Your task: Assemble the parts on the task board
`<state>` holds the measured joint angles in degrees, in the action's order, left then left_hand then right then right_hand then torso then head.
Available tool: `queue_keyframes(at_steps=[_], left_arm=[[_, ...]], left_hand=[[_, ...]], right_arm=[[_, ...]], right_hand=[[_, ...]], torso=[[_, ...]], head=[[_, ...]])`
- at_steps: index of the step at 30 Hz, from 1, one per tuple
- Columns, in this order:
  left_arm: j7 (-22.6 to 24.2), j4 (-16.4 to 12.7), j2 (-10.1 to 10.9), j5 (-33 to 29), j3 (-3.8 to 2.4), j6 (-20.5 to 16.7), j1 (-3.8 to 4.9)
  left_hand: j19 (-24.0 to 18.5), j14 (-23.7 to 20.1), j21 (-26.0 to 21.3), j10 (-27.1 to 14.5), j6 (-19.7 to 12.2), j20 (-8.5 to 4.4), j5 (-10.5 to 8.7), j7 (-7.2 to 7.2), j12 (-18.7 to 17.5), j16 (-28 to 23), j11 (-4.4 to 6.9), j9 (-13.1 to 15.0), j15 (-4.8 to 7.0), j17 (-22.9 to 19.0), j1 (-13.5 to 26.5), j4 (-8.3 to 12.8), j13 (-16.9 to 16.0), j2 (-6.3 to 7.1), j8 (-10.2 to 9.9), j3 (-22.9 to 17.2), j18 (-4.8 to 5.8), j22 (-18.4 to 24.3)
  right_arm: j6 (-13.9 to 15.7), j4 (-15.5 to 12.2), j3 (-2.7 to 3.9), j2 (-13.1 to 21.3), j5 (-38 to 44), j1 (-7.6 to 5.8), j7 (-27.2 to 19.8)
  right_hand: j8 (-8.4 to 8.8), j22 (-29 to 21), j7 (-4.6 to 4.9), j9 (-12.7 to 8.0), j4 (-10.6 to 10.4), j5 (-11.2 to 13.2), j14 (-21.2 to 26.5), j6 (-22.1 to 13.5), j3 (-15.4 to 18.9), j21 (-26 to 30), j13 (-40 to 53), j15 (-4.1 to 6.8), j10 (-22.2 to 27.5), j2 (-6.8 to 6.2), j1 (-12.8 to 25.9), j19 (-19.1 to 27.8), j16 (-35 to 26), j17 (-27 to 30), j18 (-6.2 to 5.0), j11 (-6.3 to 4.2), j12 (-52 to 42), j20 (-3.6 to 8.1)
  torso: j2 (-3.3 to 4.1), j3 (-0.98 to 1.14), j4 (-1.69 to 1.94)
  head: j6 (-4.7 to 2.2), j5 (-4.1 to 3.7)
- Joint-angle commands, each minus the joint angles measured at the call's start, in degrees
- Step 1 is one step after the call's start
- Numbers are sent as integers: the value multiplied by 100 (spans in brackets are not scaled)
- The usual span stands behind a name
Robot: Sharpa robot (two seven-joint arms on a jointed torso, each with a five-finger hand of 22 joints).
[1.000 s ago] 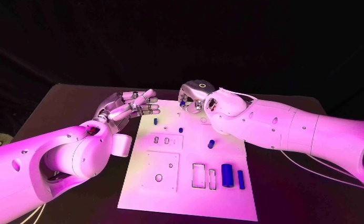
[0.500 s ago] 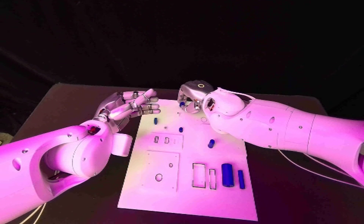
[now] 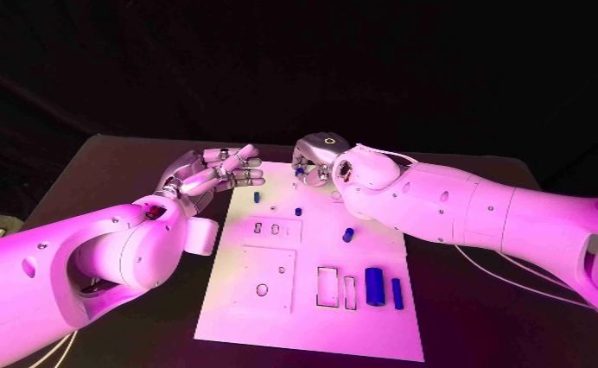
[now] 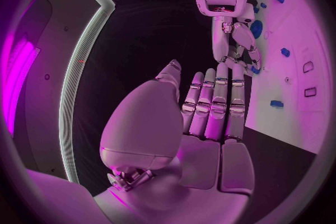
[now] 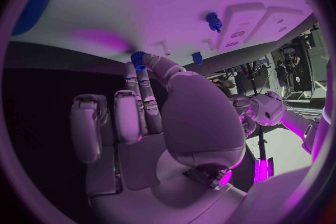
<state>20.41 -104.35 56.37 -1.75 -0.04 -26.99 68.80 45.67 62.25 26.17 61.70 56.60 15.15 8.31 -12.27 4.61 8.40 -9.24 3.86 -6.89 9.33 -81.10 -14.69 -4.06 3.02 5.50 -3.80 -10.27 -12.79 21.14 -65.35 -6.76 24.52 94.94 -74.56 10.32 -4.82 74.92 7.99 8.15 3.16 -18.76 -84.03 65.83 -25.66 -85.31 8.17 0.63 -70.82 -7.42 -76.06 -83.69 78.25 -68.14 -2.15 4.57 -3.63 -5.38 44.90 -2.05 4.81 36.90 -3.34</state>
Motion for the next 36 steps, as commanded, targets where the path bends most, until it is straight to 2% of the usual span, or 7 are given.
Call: queue_keyframes(at_steps=[1, 6, 17, 23, 27, 32, 36], left_arm=[[10, -10, -11, -7, -5, 117, 16], [6, 0, -12, -7, -5, 120, 17], [3, 18, -16, -7, -5, 117, 18], [2, 47, -17, -24, -5, 128, 18], [3, 72, -25, -38, -5, 145, 18], [1, 108, -25, -46, -4, 158, 18], [4, 137, -34, -48, -3, 172, 17]], left_hand=[[-25, -33, 27, -9, -17, 7, 27, -10, -20, -20, -21, -6, -25, 6, -36, 39, 8, -14, -39, -11, 2, -6], [-31, -36, 30, -12, -19, 9, 26, -12, -25, -25, -23, -6, -27, 7, -37, 42, 8, -18, -43, -13, 1, -7], [-34, -38, 31, -13, -20, 10, 26, -12, -27, -29, -23, -5, -28, 8, -39, 42, 8, -24, -44, -16, 1, -8], [-34, -38, 31, -13, -20, 10, 26, -12, -27, -29, -23, -5, -28, 8, -39, 42, 8, -24, -44, -16, 1, -8], [-38, -39, 33, -13, -19, 12, 25, -12, -29, -32, -23, -5, -28, 10, -42, 44, 7, -30, -46, -21, 0, -9], [-38, -39, 33, -13, -19, 12, 25, -12, -29, -32, -23, -5, -28, 10, -42, 45, 7, -31, -46, -21, 0, -9], [-40, -39, 34, -11, -17, 13, 24, -9, -30, -34, -22, -4, -28, 11, -45, 46, 6, -33, -46, -23, 0, -9]], right_arm=[[-74, 7, -9, -27, 12, 16, -9], [-44, 27, -9, -36, 2, 17, -21], [13, -103, -10, 63, -18, 17, -20], [200, -693, 22, 560, -62, -4, 23], [311, -1396, 98, 1289, -352, -76, 50], [108, -2013, 151, 2084, -769, -162, 138], [-190, -2196, 165, 2427, -893, -190, 216]], right_hand=[[88, 621, 50, -32, -16, 28, -200, -151, -46, 28, -26, -48, 86, -49, 65, -30, -17, 20, 8, -10, 19, -41], [130, 437, 155, -75, -69, 118, -152, -425, -91, 143, -103, -140, 428, -158, 163, 106, -107, 190, -35, 103, 22, -122], [125, 297, 169, -91, -111, 175, -115, -571, -84, 238, -141, -175, 592, -246, 230, 209, -179, 321, -72, 141, 11, -173], [97, 248, 159, -74, -156, 203, -97, -534, -52, 275, -132, -171, 551, -270, 276, 244, -222, 400, -86, 130, -23, -182], [108, 210, 129, -66, -267, 234, -89, -566, 37, 310, -114, -141, 357, -325, 391, 269, -252, 453, -97, 85, -85, -168], [99, 334, 93, -49, -481, 122, -137, -570, 368, 248, -27, -64, -141, -493, 615, 182, -161, 319, -69, 0, -258, -108], [91, 352, 35, -34, -697, 57, -145, -614, 909, 251, 130, 8, -416, -548, 676, 171, -141, 307, -69, -77, -391, -30]], torso=[[-2, -3, -5], [0, -3, -2], [-3, 2, -11], [-17, 13, -26], [-49, 29, -60], [-79, 56, -141], [-97, 77, -201]], head=[[2, 0], [0, 4], [-20, 1], [-55, -17], [-78, -86], [-93, -95], [-100, -92]])
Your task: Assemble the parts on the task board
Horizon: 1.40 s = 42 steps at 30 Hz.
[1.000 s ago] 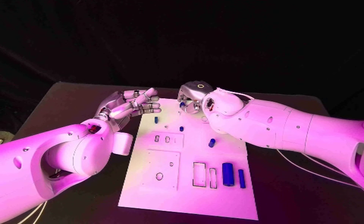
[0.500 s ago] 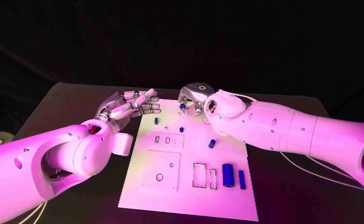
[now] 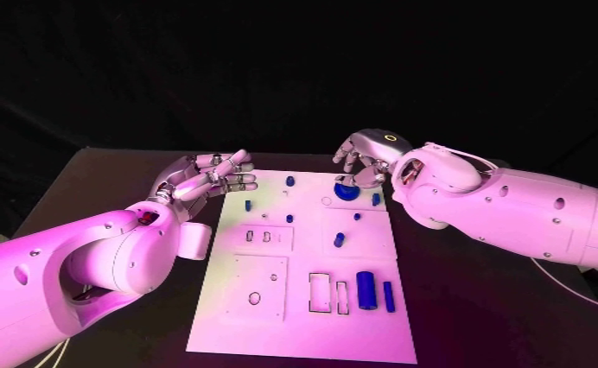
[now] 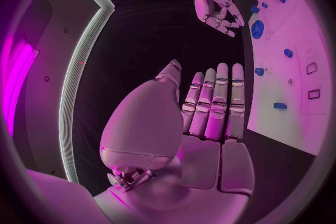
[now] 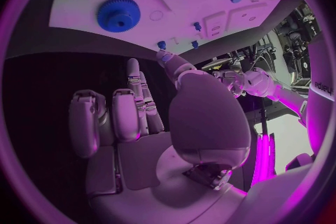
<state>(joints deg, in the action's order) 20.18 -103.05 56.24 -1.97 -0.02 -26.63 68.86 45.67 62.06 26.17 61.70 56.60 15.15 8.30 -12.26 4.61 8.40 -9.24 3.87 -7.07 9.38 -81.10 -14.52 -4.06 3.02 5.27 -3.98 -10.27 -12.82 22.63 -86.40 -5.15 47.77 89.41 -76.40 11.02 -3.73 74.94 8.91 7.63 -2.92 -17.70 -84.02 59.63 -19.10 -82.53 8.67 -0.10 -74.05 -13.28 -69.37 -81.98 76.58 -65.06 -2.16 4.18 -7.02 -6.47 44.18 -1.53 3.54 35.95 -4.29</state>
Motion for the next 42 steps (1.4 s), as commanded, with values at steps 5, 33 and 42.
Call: queue_keyframes(at_steps=[5, 33, 42], left_arm=[[29, 54, -64, -28, -4, 156, 9], [2, 124, -109, -33, -2, 196, 7], [-19, 135, -111, -33, -2, 186, 7]], left_hand=[[-41, -20, 34, -11, -17, 13, 24, -9, -30, -34, -22, -5, -10, 6, -44, 29, 7, -33, -23, -6, 0, -6], [-48, -18, 38, -3, -11, 16, 24, -3, -30, -39, -18, -3, -8, 10, -56, 38, 4, -42, -24, -14, -1, -8], [-55, -23, 42, -5, -14, 18, 22, -6, -35, -46, -19, -3, -9, 13, -61, 44, 4, -42, -29, -17, -2, -10]], right_arm=[[-634, 2, 7, 218, -304, -15, 236], [-1007, 865, -8, -486, -465, 131, 289], [-1057, 919, -9, -505, -393, 166, 287]], right_hand=[[-66, 436, -189, 65, -282, -169, -189, -13, 991, -64, 708, 205, -662, 57, -175, -57, 132, -171, -47, -197, -826, 191], [-423, 976, -32, 372, -1336, -438, -591, -535, 2324, -351, 7242, 25, -904, 413, -1135, -392, 1331, -2466, 68, -30, -7461, 43], [-446, 983, -30, 384, -1338, -467, -598, -517, 2309, -352, 7291, 17, -921, 457, -1148, -393, 1342, -2494, 69, -25, -7510, 34]], torso=[[-28, 46, -95], [21, 55, -57], [22, 60, -55]], head=[[2, -12], [107, -25], [104, -20]])
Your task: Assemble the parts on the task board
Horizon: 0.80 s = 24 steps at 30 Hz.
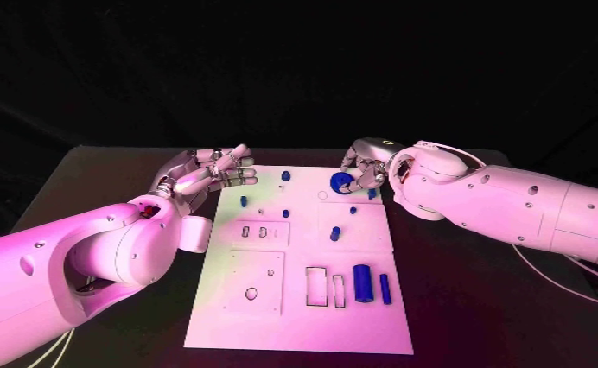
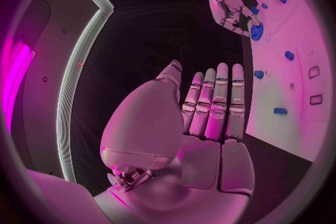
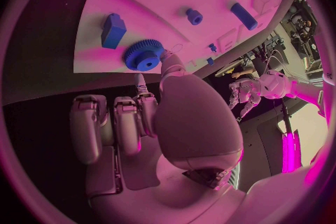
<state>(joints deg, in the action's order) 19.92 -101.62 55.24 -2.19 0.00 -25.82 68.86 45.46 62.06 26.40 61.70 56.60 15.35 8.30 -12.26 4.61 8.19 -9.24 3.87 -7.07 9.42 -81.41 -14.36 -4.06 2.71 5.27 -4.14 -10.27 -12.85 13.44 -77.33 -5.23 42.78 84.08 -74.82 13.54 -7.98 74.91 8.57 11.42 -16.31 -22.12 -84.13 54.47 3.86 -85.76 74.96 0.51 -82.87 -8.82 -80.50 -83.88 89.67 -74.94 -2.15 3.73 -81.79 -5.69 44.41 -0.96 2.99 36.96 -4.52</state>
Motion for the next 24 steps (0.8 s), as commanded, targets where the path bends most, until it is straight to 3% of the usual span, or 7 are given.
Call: queue_keyframes(at_steps=[1, 11, 24], left_arm=[[6, -8, -12, -11, -4, 106, 7], [2, -9, -14, -11, -4, 107, 7], [-3, -11, -7, -11, -4, 120, 7]], left_hand=[[-37, -26, 21, -8, -17, -2, 21, -10, -38, -29, -21, -4, -10, 9, -31, 30, 4, -11, -32, -1, -2, -8], [-38, -27, 21, -9, -19, -1, 21, -11, -39, -30, -22, -4, -11, 9, -31, 31, 4, -11, -34, -1, -2, -9], [-38, -27, 21, -9, -19, -1, 21, -11, -39, -30, -22, -4, -11, 9, -31, 31, 4, -11, -34, -1, -2, -9]], right_arm=[[-144, 17, -1, -7, 138, 9, 34], [-238, 72, -2, -25, 121, 20, 31], [-307, 112, -3, -47, 67, 29, 17]], right_hand=[[-22, 987, 4, 7, 1, -30, -587, -1, 11, -30, 662, -44, -38, 15, -37, -203, 33, -1506, 68, 20, -33, -45], [-50, 1013, 0, 21, 19, -113, -587, 25, -21, -46, 707, -45, -55, 70, -81, -220, 33, -1506, 74, 18, -77, -50], [-149, 1079, -40, 61, 48, -398, -587, 200, -115, -88, 934, -20, -229, 220, -166, -264, 33, -1506, 90, -17, -295, -33]], torso=[[-2, 3, 1], [-2, 4, 3], [4, 5, 1]], head=[[3, 2], [20, 14], [21, 7]])
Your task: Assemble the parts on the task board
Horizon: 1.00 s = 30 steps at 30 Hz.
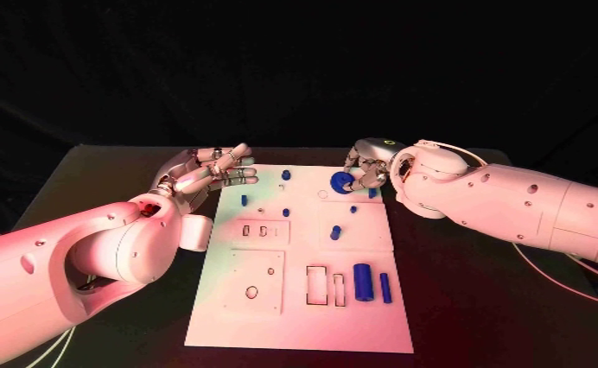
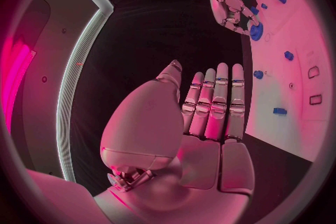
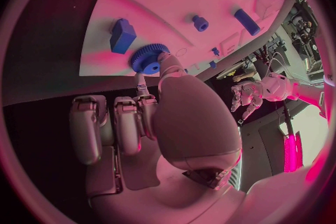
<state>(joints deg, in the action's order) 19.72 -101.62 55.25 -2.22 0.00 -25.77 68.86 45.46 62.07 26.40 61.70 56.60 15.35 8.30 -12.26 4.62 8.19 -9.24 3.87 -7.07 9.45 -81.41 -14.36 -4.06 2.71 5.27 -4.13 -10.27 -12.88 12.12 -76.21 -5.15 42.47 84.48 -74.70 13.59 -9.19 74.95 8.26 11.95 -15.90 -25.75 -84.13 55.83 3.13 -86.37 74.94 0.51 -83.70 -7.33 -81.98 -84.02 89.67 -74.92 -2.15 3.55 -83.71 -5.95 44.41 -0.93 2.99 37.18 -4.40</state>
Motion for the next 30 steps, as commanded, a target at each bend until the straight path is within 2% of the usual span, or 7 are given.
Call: queue_keyframes(at_steps=[1, 6, 10, 12, 17, 21, 30], left_arm=[[17, -13, -6, -7, -4, 120, 7], [13, -17, -1, -7, -4, 135, 7], [9, -17, 1, -7, -4, 144, 7], [5, -15, 2, -7, -4, 149, 7], [-3, -9, 3, -7, -4, 158, 7], [-9, -10, 4, -7, -4, 162, 7], [-19, -4, 10, -7, -3, 173, 7]], left_hand=[[-39, -28, 22, -9, -19, -1, 21, -12, -40, -31, -22, -5, -11, 6, -32, 31, 5, -11, -34, -1, -2, -5], [-45, -32, 25, -14, -23, 1, 20, -16, -45, -38, -26, -5, -13, 8, -33, 33, 5, -14, -40, -3, -2, -7], [-45, -32, 25, -14, -23, 1, 20, -16, -45, -38, -26, -5, -13, 8, -33, 33, 5, -14, -40, -3, -2, -7], [-47, -33, 27, -15, -24, 2, 21, -17, -47, -40, -27, -5, -14, 9, -35, 35, 5, -20, -41, -7, -3, -8], [-51, -32, 30, -17, -25, 4, 23, -20, -50, -43, -29, -5, -15, 11, -39, 37, 5, -30, -45, -13, -3, -9], [-51, -32, 30, -17, -25, 4, 23, -20, -50, -43, -29, -5, -15, 11, -39, 37, 5, -30, -45, -13, -3, -9], [-56, -32, 34, -20, -29, 6, 24, -25, -53, -47, -31, -5, -16, 14, -47, 42, 5, -41, -49, -22, -4, -12]], right_arm=[[-171, -1, -11, -21, 24, 18, 13], [-73, -18, -12, -33, 101, 20, 56], [115, -59, -12, -36, 281, 25, 124], [238, -106, -12, -29, 409, 28, 154], [428, -209, -11, -21, 671, 32, 202], [515, -273, -11, -17, 826, 35, 242], [753, -466, -9, 32, 984, 36, 290]], right_hand=[[-40, 1082, -19, 12, 11, -37, -588, 101, -51, -32, 1036, -15, -232, 85, -23, -255, 33, -1508, 92, -6, -198, -4], [-66, 1154, -60, 19, 35, 18, -588, 231, -103, -85, 1206, 13, -377, 147, -61, -311, 33, -1508, 111, -41, -359, 19], [-68, 1228, -84, 17, 39, 81, -588, 306, -132, -142, 1401, 31, -541, 161, -63, -369, 33, -1508, 132, -62, -535, 37], [-66, 1265, -98, 15, 38, 29, -588, 345, -152, -170, 1480, 41, -608, 161, -59, -399, 33, -1508, 143, -73, -606, 47], [-69, 1305, -120, 15, 47, -4, -588, 401, -193, -202, 1505, 55, -629, 166, -81, -431, 33, -1508, 155, -92, -628, 59], [-57, 1329, -145, 8, 60, 163, -588, 460, -313, -220, 1506, 79, -630, 196, -140, -451, 33, -1508, 161, -117, -629, 82], [-51, 1354, -152, 5, 53, 203, -588, 488, -369, -239, 1506, 86, -630, 200, -146, -470, 33, -1508, 169, -123, -629, 89]], torso=[[3, 3, -2], [3, 5, -3], [-1, 8, 0], [0, 9, 0], [1, 4, 4], [5, 4, 7], [2, 3, 1]], head=[[2, -7], [5, -2], [-6, 13], [-7, 17], [-7, 24], [-2, 32], [-4, 53]])
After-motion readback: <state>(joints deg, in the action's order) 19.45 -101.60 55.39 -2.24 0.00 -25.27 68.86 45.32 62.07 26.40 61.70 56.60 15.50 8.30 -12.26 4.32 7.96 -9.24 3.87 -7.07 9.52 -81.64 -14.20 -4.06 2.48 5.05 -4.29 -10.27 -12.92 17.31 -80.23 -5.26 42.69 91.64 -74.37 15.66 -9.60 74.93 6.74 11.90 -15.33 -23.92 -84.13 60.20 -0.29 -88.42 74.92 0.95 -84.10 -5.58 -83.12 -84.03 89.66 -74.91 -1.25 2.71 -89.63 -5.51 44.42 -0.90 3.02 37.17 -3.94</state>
